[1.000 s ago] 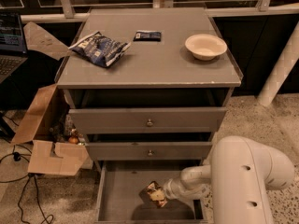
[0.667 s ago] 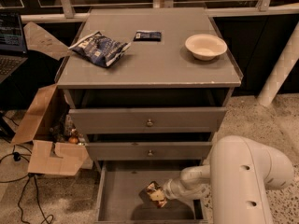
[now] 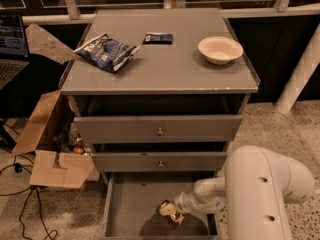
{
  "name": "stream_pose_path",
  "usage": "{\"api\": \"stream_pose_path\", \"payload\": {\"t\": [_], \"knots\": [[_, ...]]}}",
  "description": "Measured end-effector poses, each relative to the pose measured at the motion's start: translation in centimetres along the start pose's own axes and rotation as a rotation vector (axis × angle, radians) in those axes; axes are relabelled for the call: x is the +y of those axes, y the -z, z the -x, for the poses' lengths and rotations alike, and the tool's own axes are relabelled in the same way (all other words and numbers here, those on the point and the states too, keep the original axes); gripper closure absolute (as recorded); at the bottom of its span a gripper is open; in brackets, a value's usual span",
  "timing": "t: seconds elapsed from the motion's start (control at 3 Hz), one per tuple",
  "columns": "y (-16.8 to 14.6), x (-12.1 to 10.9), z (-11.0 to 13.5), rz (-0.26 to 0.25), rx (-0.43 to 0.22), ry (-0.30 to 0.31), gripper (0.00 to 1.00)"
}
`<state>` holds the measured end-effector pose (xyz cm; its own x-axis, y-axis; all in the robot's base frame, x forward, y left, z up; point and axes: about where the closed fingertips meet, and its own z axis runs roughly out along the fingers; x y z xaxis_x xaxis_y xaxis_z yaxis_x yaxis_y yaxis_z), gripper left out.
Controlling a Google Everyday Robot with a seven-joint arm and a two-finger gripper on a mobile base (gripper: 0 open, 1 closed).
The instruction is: Place orange can into bottom drawer
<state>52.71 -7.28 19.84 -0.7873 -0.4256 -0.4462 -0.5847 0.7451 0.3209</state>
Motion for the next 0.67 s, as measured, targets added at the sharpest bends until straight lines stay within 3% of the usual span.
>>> {"api": "stream_pose_path", "payload": {"t": [0.67], "knots": [[-0.01,0.01,0.0,0.0,0.0,0.0,0.0]]}}
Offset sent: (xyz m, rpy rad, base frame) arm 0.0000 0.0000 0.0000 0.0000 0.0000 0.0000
